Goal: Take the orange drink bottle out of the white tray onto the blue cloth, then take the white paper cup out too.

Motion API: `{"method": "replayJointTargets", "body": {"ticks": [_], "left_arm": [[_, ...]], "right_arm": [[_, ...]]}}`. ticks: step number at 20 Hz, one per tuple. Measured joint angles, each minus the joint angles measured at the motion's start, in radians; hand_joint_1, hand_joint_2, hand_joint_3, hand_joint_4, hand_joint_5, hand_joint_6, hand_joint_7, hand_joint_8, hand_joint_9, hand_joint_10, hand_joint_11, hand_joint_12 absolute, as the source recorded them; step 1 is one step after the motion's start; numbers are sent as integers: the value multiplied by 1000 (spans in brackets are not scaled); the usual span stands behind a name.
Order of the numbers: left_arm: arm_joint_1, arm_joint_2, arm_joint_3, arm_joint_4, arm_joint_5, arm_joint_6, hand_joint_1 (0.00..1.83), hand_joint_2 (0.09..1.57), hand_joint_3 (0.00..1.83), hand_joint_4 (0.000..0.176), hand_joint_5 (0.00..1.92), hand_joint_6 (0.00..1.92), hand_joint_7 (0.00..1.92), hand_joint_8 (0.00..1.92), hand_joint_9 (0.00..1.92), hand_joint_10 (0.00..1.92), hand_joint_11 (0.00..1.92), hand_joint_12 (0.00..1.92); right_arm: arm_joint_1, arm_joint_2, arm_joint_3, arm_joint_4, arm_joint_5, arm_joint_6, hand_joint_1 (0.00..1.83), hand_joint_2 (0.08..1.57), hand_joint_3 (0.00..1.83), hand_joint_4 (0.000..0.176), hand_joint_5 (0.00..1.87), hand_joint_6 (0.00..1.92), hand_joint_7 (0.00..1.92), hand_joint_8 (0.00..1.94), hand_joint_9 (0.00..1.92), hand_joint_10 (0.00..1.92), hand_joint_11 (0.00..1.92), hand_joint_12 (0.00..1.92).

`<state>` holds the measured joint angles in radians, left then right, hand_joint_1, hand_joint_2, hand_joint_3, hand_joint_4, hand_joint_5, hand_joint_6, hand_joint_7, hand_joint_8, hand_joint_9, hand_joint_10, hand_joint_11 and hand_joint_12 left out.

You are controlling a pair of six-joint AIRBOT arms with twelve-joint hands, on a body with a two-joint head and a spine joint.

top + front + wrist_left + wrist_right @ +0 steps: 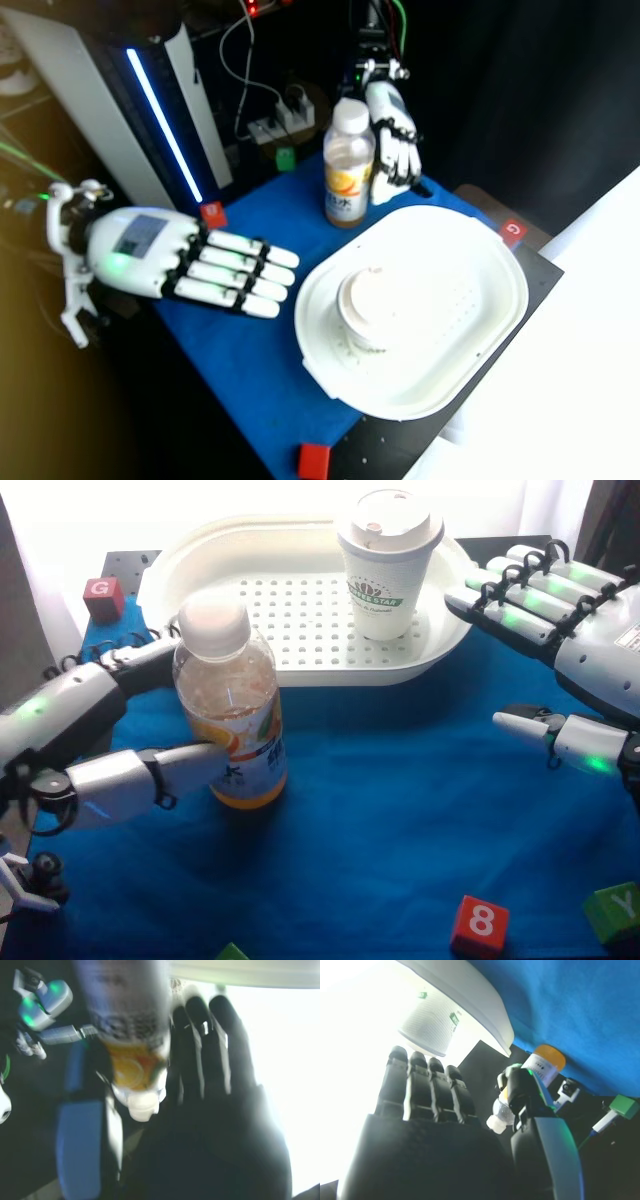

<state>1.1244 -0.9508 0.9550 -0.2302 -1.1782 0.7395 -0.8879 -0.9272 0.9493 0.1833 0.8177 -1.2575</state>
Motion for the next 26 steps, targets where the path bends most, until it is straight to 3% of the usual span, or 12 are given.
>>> {"method": "replayJointTargets", "body": {"ticks": [3,6,8,10,12,14,15,16,18,21,23,26], "left_arm": [[57,22,-34,-23,-98,2,389,1069,0,167,0,0,0,0,0,0,0,0],[119,50,-61,-75,-160,12,425,1020,0,176,0,0,0,0,0,0,0,0],[174,68,-73,-129,-231,12,494,1048,6,176,0,0,0,0,0,0,0,0],[211,85,-84,-195,-265,31,451,1084,17,108,0,0,0,0,0,0,0,0],[221,95,-90,-232,-291,58,437,1151,14,64,0,0,0,0,0,0,0,0],[228,95,-92,-259,-310,64,484,1177,12,71,0,0,0,0,0,0,0,0],[228,95,-91,-268,-310,64,512,1173,7,106,0,0,0,0,0,0,0,0],[228,95,-91,-272,-312,64,506,1162,2,144,0,0,0,0,0,0,0,0],[228,95,-84,-272,-317,64,502,1148,0,160,0,0,0,0,0,0,0,0],[228,93,-80,-292,-330,64,439,1124,0,174,0,0,0,0,0,0,0,0],[228,92,-79,-312,-335,63,445,1107,0,176,0,0,0,0,0,0,0,0],[228,88,-79,-302,-346,61,466,1090,0,125,0,0,0,0,0,0,0,0]], "right_arm": [[0,0,0,-1,0,0,448,1354,0,0,0,0,0,0,0,0,0,205],[0,0,0,0,0,0,451,1279,0,0,0,0,0,0,0,0,0,326],[0,0,0,-6,0,11,485,1230,0,0,0,0,0,0,0,0,0,967],[30,7,3,-29,-17,24,328,1233,0,0,0,0,0,0,0,0,0,969],[77,7,29,-65,0,37,201,1265,5,0,0,0,0,0,0,0,0,124],[137,-3,66,-64,1,49,251,1277,6,0,0,0,0,0,0,0,0,4],[171,-19,90,-65,-5,48,291,1240,0,66,0,0,0,0,0,0,58,29],[190,-32,104,-67,-9,49,313,1241,0,96,0,0,0,0,0,0,11,5],[253,-97,166,-77,-54,49,402,1238,0,118,0,0,0,0,0,0,0,0],[304,-191,253,-87,-115,49,464,1223,0,47,0,0,0,0,0,0,0,0],[337,-269,327,-90,-182,49,515,1202,0,40,0,0,0,0,0,0,0,0],[366,-344,404,-72,-232,50,639,1160,0,45,0,0,0,0,0,0,0,0]]}}
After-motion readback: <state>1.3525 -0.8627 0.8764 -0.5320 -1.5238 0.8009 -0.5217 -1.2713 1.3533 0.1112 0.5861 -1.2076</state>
